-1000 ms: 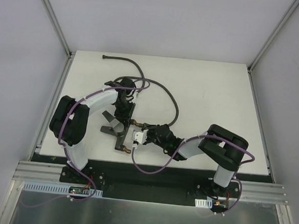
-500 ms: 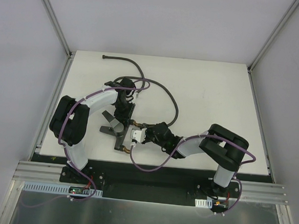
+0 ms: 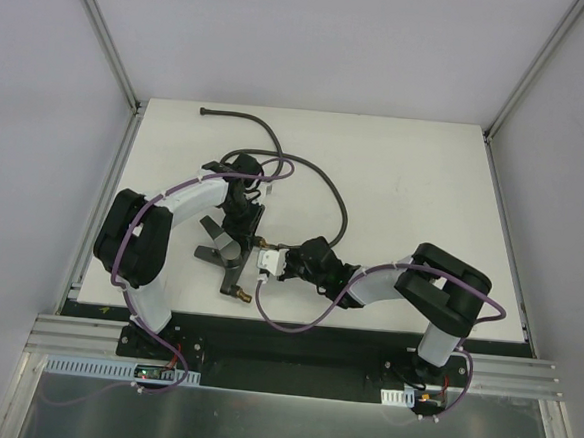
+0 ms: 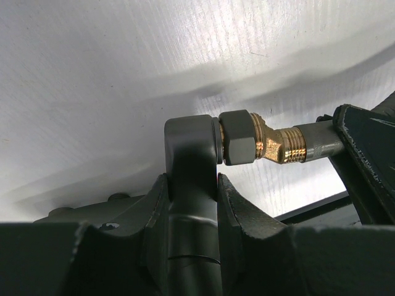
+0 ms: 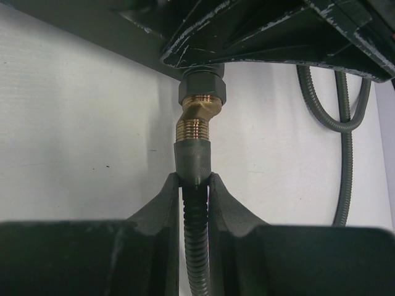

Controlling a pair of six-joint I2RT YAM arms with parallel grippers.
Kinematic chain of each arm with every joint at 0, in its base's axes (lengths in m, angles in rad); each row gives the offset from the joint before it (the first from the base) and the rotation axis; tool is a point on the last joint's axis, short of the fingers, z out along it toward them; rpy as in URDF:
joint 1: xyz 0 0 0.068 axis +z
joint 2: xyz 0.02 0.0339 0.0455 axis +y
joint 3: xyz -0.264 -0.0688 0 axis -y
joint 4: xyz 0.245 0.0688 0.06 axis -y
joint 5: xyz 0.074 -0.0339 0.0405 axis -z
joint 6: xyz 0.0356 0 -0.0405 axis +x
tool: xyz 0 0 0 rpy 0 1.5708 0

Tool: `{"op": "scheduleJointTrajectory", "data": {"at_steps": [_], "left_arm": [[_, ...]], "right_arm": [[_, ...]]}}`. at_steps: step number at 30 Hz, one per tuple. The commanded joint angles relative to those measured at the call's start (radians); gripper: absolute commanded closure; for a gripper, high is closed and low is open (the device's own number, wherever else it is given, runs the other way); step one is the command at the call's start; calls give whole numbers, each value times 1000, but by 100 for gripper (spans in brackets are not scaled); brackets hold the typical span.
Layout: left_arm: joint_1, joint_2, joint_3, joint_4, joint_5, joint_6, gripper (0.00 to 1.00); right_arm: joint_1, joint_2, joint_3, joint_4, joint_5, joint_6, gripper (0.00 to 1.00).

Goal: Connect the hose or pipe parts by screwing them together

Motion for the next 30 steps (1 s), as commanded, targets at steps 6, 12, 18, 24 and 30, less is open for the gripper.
{"op": "scheduleJointTrajectory", "data": {"at_steps": [6, 12, 18, 24, 30], "left_arm": [[-23, -53, -3, 68, 219, -50, 100], [-23, -66, -10, 91, 223, -56, 100], [-27, -89, -16, 109, 245, -42, 100], [-38, -106, -22, 111, 220, -22, 100], [-50, -114, -25, 135, 211, -25, 100]], "right_arm": [[13, -27, 61, 45, -32, 118, 99], [12, -34, 77, 17, -47, 183, 99], [8, -34, 98, -7, -82, 207, 99], [-5, -46, 110, -24, -112, 242, 99], [-19, -57, 123, -53, -141, 294, 99]]}}
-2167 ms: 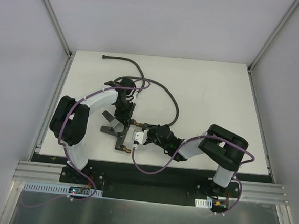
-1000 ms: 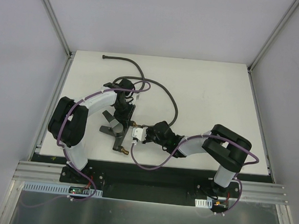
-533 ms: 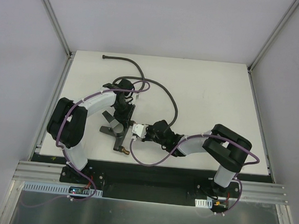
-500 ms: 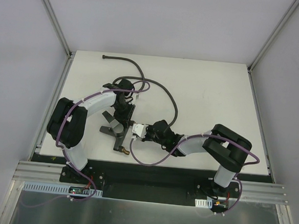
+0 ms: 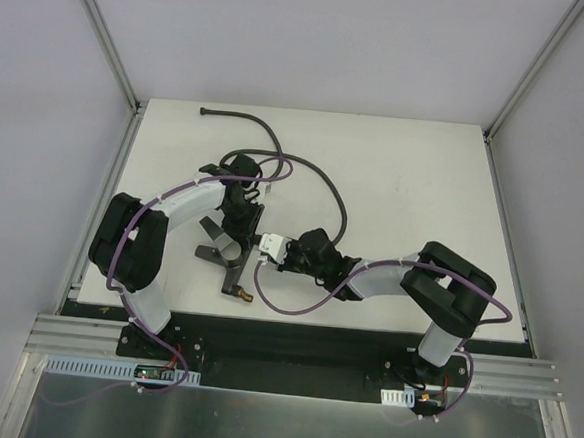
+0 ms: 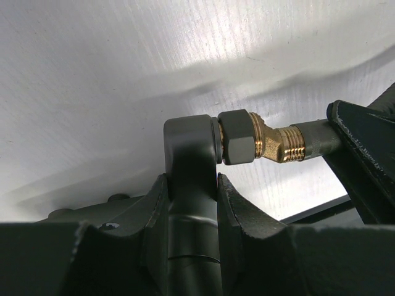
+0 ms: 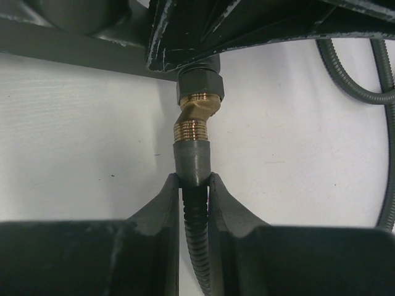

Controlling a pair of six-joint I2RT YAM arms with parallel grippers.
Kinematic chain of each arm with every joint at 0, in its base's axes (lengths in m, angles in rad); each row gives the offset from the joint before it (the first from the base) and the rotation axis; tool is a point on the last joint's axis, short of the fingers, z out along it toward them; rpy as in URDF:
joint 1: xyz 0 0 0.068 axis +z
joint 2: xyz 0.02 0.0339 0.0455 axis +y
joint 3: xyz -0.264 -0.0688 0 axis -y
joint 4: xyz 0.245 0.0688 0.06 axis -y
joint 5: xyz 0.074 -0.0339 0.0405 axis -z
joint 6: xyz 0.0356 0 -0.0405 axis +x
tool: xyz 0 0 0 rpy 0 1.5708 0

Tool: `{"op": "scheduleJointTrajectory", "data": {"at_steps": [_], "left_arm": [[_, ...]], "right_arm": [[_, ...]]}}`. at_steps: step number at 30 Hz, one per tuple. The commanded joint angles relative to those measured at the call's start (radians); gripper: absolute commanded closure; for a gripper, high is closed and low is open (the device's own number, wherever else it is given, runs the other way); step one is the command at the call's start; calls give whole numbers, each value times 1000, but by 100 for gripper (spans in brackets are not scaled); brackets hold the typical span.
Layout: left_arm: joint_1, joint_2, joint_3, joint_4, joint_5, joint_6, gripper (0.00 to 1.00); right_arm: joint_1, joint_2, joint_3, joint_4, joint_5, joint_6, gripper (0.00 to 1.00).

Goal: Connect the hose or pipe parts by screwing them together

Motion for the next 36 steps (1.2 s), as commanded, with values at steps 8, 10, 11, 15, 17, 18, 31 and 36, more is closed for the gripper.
{"op": "scheduleJointTrajectory", "data": {"at_steps": [8, 10, 11, 15, 17, 18, 31, 36], "left_arm": [[-51, -121, -18, 140, 190, -32, 100], [-52, -135, -27, 157, 190, -35, 100], [-52, -138, -32, 161, 194, -35, 100], [-55, -152, -44, 180, 199, -33, 100], [-57, -164, -49, 192, 197, -33, 100], [-57, -166, -55, 197, 197, -35, 100], [-63, -241, -130, 352, 173, -93, 100], [-63, -272, -179, 421, 144, -111, 100]], "right_arm": [[-20, -49, 83, 28, -163, 179, 99], [-25, -49, 84, 28, -183, 204, 99], [-30, -49, 84, 28, -192, 210, 99], [-43, -49, 86, 28, -231, 247, 99], [-59, -47, 87, 28, -263, 278, 99], [-65, -47, 87, 28, -272, 287, 99], [-148, -15, 120, 39, -431, 526, 99], [-198, 7, 115, 83, -493, 638, 99]]}}
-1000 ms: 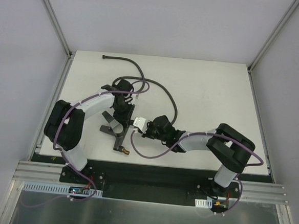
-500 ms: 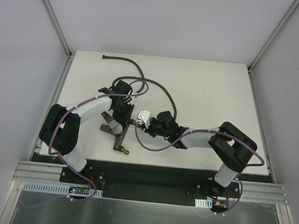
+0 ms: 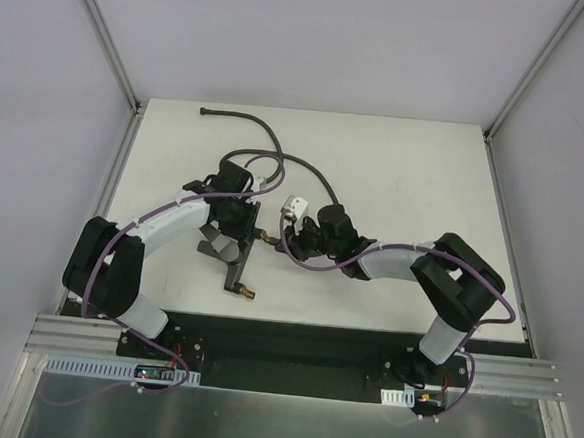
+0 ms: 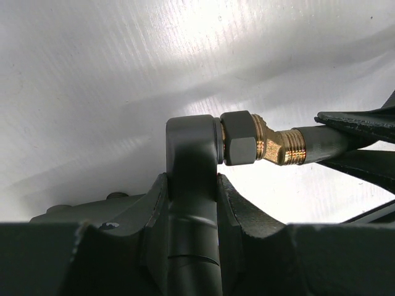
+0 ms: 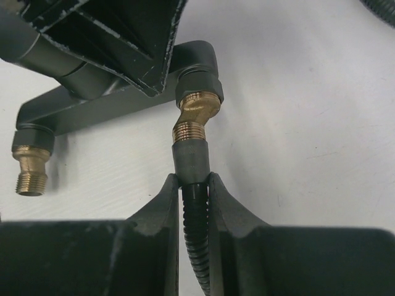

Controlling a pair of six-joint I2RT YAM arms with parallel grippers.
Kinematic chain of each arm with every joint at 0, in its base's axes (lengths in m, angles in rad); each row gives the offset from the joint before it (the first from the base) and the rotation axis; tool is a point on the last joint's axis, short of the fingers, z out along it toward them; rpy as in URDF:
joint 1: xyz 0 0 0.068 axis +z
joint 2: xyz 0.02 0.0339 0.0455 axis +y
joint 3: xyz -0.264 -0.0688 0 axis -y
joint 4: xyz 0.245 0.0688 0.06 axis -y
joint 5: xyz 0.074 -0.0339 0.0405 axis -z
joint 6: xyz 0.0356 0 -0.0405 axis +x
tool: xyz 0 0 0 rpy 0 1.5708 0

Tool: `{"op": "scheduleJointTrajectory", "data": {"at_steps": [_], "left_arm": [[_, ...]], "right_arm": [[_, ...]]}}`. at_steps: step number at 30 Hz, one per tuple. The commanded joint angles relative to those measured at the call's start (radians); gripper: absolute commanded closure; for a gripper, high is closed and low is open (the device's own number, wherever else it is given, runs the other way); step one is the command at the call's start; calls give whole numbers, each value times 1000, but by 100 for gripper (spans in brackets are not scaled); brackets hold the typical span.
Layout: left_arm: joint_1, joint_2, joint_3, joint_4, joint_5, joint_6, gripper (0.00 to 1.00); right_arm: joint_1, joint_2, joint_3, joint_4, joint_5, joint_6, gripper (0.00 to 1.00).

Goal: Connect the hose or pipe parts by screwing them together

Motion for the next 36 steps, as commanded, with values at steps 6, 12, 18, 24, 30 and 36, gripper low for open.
{"op": "scheduleJointTrajectory", "data": {"at_steps": [6, 12, 18, 24, 30, 36], "left_arm": [[-55, -125, -56, 294, 164, -117, 100], [-55, -160, -113, 391, 145, -149, 100], [-55, -180, -159, 444, 131, -164, 100], [-54, -216, -211, 524, 119, -187, 100], [-57, -233, -227, 560, 98, -192, 100], [-55, -228, -222, 563, 62, -200, 100]], "right_arm": [[-60, 44, 24, 272, -191, 327, 100], [-77, 107, 21, 407, -200, 550, 99], [-103, 185, -10, 655, -174, 795, 99], [-112, 236, -14, 770, -120, 930, 99], [-120, 244, -17, 827, -71, 1061, 99], [-126, 213, -65, 826, 21, 1101, 99]]}}
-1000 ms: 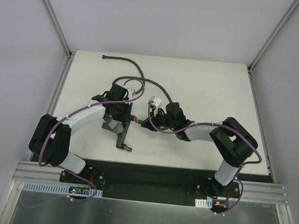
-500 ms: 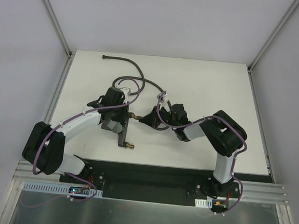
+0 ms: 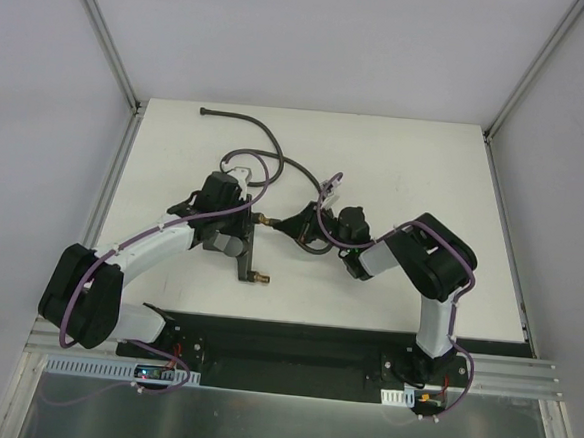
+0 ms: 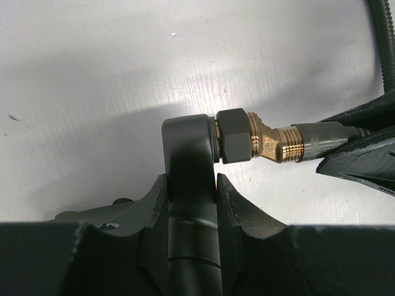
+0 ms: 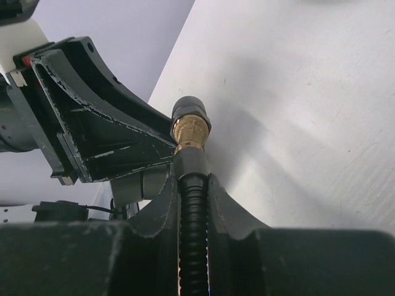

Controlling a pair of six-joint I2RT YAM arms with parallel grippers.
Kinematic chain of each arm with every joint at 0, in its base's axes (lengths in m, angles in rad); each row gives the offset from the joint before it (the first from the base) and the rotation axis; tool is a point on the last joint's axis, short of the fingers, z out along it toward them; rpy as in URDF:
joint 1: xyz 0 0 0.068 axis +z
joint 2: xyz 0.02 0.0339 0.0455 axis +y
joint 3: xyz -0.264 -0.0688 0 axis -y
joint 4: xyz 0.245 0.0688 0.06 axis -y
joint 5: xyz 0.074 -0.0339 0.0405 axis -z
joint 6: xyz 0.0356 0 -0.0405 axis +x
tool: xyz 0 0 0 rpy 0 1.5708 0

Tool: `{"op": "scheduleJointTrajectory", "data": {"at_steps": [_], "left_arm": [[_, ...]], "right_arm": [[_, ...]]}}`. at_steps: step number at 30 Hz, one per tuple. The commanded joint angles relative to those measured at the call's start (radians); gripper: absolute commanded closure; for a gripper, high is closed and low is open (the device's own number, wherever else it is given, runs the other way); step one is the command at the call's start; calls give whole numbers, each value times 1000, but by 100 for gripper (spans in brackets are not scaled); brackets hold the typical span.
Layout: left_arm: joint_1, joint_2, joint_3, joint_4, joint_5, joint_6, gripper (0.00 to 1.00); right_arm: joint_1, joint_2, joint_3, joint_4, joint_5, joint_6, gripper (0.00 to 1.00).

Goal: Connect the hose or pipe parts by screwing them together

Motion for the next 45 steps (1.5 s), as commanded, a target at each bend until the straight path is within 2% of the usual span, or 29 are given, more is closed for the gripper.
{"op": "scheduleJointTrajectory", "data": {"at_steps": [1, 5, 7, 12, 13, 15, 19, 26, 27, 29, 30, 33, 34, 35, 36, 38, 39, 41, 45], "left_arm": [[-51, -24, 6, 209, 179, -55, 100], [-51, -5, 26, 189, 163, -59, 100], [-51, 13, 39, 147, 150, -59, 100], [-49, 48, 70, 71, 123, -47, 100], [-51, 54, 73, 61, 123, -46, 100], [-51, 65, 89, 35, 130, -44, 100], [-49, 83, 119, -24, 127, -23, 100], [-48, 149, 211, -199, 144, 22, 100], [-46, 159, 219, -218, 150, 27, 100], [-37, 171, 236, -256, 196, 34, 100], [-33, 183, 242, -268, 221, 37, 100], [-20, 215, 276, -320, 286, 42, 100], [-17, 223, 282, -334, 293, 48, 100], [-13, 228, 292, -350, 300, 53, 100], [-13, 240, 299, -360, 310, 56, 100], [-5, 251, 314, -388, 322, 66, 100], [-3, 260, 319, -399, 328, 66, 100], [-2, 268, 334, -425, 339, 71, 100], [0, 284, 348, -445, 368, 79, 100]], "right_arm": [[18, -25, -12, 167, 110, 112, 98], [12, -39, -38, 155, 114, 100, 86], [9, -48, -55, 147, 127, 73, 75], [0, -125, -98, 48, 122, -35, 62], [0, -139, -107, 13, 131, -83, 55], [-1, -179, -129, -6, 134, -131, 49], [-29, -242, -164, -107, 116, -225, 27], [-41, -438, -144, -365, 102, -591, 23], [-37, -458, -147, -373, 96, -721, 23], [-15, -518, -155, -373, 35, -865, 23], [-3, -536, -175, -374, 30, -1020, 23], [69, -582, -259, -283, 4, -1287, 23], [101, -582, -273, -205, 6, -1425, 23], [112, -582, -281, -190, 7, -1469, 23], [120, -582, -279, -202, 6, -1522, 24], [159, -593, -264, -331, 16, -1723, 25], [190, -590, -258, -413, 59, -1777, 25], [212, -569, -256, -428, 91, -1880, 25], [262, -521, -242, -442, 178, -1984, 27]]}}
